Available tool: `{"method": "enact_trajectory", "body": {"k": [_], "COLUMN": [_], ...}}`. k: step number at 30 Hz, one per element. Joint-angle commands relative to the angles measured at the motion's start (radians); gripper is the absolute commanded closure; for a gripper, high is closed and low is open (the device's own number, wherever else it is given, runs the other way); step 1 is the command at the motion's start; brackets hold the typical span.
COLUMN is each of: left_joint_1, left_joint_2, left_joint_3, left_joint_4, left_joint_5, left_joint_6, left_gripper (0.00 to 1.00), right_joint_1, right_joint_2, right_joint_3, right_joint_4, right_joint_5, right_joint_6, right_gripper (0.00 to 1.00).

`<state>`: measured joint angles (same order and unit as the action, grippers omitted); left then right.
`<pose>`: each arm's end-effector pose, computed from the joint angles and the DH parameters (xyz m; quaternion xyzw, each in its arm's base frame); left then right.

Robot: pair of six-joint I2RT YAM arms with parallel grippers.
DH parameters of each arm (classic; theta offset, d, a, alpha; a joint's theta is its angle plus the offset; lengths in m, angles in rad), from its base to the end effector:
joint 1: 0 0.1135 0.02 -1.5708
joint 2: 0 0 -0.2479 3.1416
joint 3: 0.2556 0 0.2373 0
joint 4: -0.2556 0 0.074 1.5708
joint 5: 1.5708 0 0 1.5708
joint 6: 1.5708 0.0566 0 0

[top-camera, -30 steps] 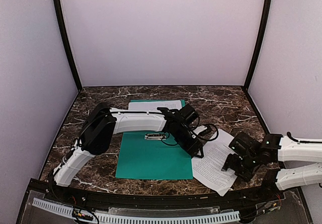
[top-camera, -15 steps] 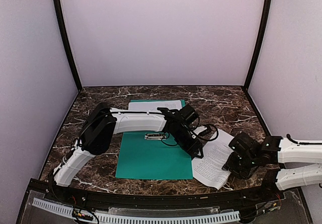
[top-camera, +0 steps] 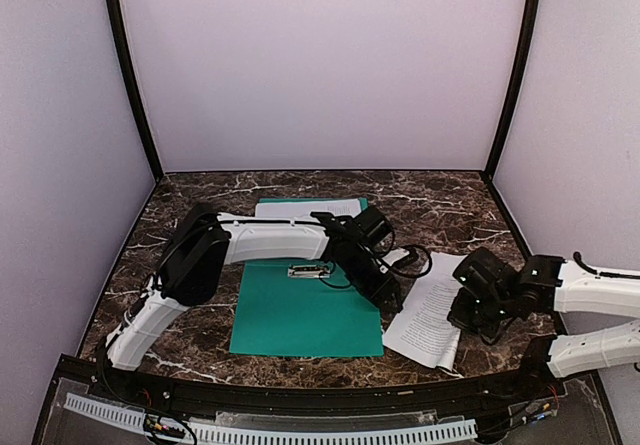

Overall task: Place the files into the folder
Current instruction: Pick up the file from the center of the board, then pass from the right arm to the left

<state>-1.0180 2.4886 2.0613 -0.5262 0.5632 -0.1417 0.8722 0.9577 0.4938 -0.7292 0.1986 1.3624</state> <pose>0.2480 -0.4595 0.1242 0.4647 0.7929 -0.3814 0.0990 0.1097 0.1133 0.1468 0.2552 0.9437 0.1253 0.1694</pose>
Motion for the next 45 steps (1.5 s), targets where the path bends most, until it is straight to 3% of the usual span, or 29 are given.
{"method": "enact_trajectory", "body": {"k": [1, 10, 18, 21, 26, 28, 34, 45], "left_joint_1": [0.04, 0.161, 0.298, 0.344, 0.4, 0.431, 0.453, 0.452], "left_joint_2": [-0.134, -0.413, -0.671, -0.752, -0.875, -0.902, -0.93, -0.872], "left_joint_3": [-0.052, -0.308, -0.524, -0.62, -0.77, -0.836, -1.016, -1.147], "left_joint_4": [-0.025, 0.21, 0.27, 0.289, 0.334, 0.396, 0.681, 1.092], "left_joint_5": [-0.027, -0.02, -0.086, -0.08, -0.031, 0.053, 0.24, 0.345], "left_joint_6": [0.025, -0.046, -0.056, -0.047, -0.054, -0.118, -0.333, -0.561], "left_gripper": [0.6, 0.52, 0.47, 0.38, 0.26, 0.24, 0.21, 0.2], "right_joint_1": [-0.016, -0.037, -0.038, -0.036, -0.035, -0.035, -0.035, -0.035], "right_joint_2": [0.005, 0.048, 0.104, 0.131, 0.173, 0.196, 0.226, 0.248], "right_joint_3": [0.101, 0.324, 0.46, 0.481, 0.472, 0.474, 0.446, 0.432], "right_joint_4": [-0.082, -0.019, 0.179, 0.245, 0.371, 0.392, 0.488, 0.549], "right_joint_5": [0.087, 0.092, -0.178, -0.308, -0.494, -0.518, -0.551, -0.578], "right_joint_6": [-0.118, -0.559, -0.857, -0.912, -0.944, -0.948, -0.904, -0.873], "right_gripper": [1.0, 1.0, 1.0, 1.0, 1.0, 1.0, 1.0, 1.0]}}
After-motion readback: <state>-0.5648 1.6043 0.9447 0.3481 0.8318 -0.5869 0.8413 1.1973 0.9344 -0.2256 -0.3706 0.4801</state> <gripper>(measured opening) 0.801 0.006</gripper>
